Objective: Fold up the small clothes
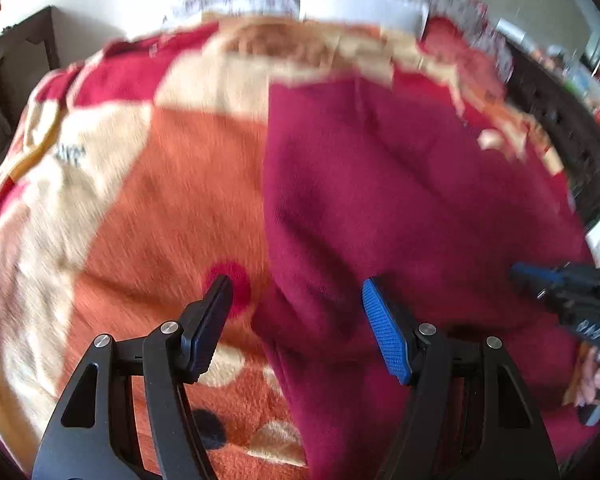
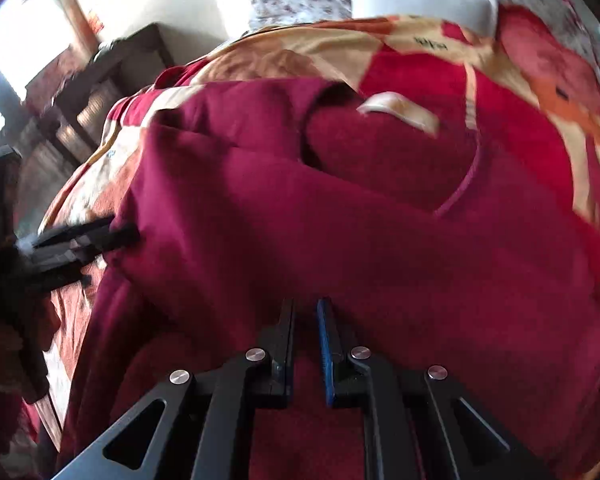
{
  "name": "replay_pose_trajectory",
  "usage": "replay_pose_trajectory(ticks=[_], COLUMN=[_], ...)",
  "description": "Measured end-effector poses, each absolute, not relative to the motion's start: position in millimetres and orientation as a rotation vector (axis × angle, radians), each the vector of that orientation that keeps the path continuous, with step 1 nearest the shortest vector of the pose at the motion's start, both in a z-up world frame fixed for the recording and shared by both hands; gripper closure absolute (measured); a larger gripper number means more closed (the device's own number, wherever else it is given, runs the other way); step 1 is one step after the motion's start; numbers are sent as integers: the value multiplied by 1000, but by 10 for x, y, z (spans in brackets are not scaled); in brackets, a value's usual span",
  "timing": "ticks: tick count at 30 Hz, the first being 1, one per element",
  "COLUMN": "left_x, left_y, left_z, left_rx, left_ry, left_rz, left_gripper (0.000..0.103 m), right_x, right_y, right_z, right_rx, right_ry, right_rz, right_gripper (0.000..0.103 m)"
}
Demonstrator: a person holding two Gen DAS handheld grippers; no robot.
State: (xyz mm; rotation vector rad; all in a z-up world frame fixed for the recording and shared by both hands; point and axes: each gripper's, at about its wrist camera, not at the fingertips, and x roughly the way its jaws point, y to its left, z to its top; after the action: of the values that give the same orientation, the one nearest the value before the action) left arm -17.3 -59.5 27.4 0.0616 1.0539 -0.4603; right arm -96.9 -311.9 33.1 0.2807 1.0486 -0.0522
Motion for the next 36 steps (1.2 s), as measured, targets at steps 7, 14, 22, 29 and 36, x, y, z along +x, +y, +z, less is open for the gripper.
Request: replay_pose_trajectory(ticks=[7, 14, 22, 29, 36], left_x=[-318, -443, -443, -505, -493], left_y=[-632, -949, -1418, -1479, -1463], left_z=[482, 773, 556, 496, 492], left_rx=[80, 40, 82, 84, 86], left_ry=[1012, 934, 992, 996, 991], left_rz=[-464, -533, -581, -591, -601], left_gripper=[35, 35, 35, 35, 35], right_x=[-1235, -1520, -1634, -1136, -758], right_y=[-3281, -3610, -4291, -5030, -5406], right_z=[540, 454, 953, 817, 526], right_rx=[337, 440, 355, 306, 248], right_ry=[972, 998, 851, 900, 1000], right_rz=[-121, -161, -427, -604, -704], right_gripper=[94, 93, 49, 45, 45])
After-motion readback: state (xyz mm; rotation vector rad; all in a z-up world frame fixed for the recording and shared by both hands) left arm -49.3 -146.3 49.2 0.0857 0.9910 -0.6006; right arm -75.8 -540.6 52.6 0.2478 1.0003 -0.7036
